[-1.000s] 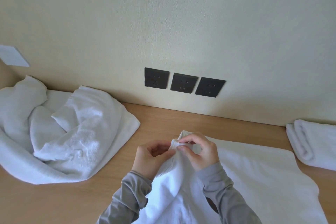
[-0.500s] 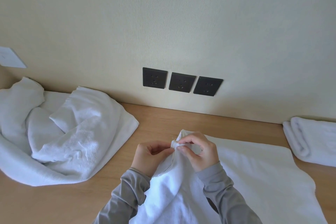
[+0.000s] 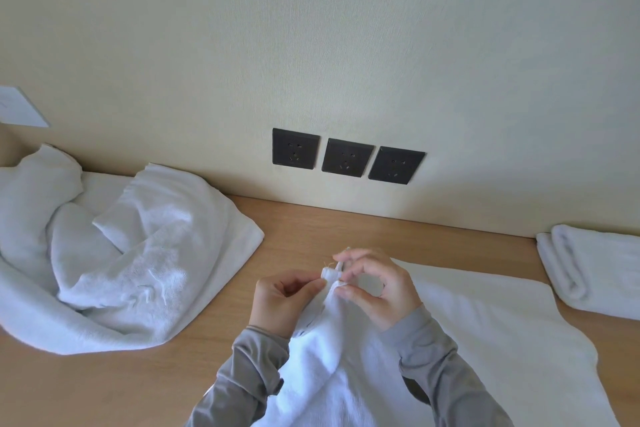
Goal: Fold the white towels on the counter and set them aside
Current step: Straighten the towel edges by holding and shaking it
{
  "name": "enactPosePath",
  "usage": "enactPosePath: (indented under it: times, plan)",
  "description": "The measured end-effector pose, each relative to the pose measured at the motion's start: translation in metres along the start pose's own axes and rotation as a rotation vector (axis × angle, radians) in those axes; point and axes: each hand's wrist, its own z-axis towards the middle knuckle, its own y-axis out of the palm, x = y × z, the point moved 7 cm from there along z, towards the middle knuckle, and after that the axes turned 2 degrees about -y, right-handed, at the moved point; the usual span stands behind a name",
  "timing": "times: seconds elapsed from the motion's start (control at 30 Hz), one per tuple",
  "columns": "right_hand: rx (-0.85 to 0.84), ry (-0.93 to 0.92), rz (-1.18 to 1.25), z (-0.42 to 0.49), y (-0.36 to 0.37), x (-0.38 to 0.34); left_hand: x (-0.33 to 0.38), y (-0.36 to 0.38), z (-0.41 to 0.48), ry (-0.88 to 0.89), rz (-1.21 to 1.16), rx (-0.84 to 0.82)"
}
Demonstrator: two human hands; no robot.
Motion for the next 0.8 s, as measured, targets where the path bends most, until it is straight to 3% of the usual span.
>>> enactPosePath:
  times: [0.23, 0.43, 0.67, 0.8]
  plan:
    - [-0.163, 0.174, 0.092, 0.007, 0.017, 0.012, 0.003, -0.001, 0.001, 0.050, -0.031, -0.013]
    - [-0.145, 0.155, 0.070, 0.017, 0.015, 0.010, 0.010, -0.003, 0.001, 0.105, -0.015, 0.011]
    - [-0.071, 0.137, 0.130, 0.027, 0.005, 0.009, 0.033, -0.002, -0.023, 0.566, 0.419, 0.017]
    - [-0.004, 0.133, 0.178, 0.029, -0.002, 0.008, 0.015, -0.009, -0.030, 0.536, 0.502, 0.005]
